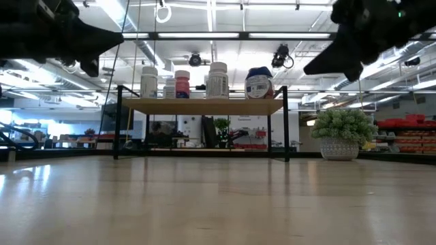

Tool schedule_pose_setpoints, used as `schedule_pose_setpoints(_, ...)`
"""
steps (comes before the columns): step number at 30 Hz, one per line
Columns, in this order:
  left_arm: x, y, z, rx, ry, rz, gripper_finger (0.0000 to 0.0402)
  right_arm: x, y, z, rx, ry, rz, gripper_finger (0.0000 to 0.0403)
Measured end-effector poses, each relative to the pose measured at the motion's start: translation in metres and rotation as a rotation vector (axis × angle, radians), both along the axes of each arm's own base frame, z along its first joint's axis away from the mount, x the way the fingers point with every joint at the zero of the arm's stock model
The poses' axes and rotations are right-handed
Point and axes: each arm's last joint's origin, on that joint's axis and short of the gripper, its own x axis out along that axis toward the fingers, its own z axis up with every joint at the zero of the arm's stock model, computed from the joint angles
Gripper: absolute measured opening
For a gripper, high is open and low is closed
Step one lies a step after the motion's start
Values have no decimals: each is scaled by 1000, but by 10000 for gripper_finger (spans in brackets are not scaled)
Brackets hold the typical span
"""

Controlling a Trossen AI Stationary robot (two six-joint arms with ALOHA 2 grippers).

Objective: Pick and place medicine bottles onto shelf by color
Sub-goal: Return to Home Position

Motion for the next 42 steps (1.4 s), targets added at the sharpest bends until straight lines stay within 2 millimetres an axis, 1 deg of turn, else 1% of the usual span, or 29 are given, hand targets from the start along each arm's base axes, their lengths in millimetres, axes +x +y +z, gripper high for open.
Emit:
schedule_pose_setpoints(4,-4,1,2,40,-13,6,9,-19,-22,-13,23,-126,81,7)
schedule_pose_setpoints(9,-7,4,4,45,-28,19,4,-31,-44,-23,8,-280,204,6)
schedule_pose_setpoints(13,-10,5,2,44,1,20,7,-44,-57,-37,-45,-300,149,5)
schedule_pose_setpoints(16,-15,6,0,26,17,14,4,-58,-60,-51,-78,-324,124,5)
schedule_pose_setpoints(18,-19,6,0,31,7,14,4,-60,-60,-53,-102,-294,88,5)
schedule_pose_setpoints(20,-23,7,3,39,-23,18,5,-62,-61,-51,-136,-300,49,5)
schedule_pose_setpoints(23,-31,8,3,43,-39,20,3,-62,-60,-46,-170,-340,48,4)
schedule_pose_setpoints(26,-30,9,-3,52,30,24,4,-64,-60,-41,-201,-371,57,5)
schedule_pose_setpoints(28,-31,9,-2,52,28,27,4,-66,-61,-38,-215,-394,44,6)
schedule_pose_setpoints(31,-31,9,-1,53,49,35,3,-72,-62,-32,-214,-438,23,6)
schedule_pose_setpoints(38,-37,11,15,64,74,48,3,-91,-65,-31,-186,-429,-19,7)
schedule_pose_setpoints(42,-35,10,10,65,72,53,5,-101,-66,-32,-148,-446,-33,8)
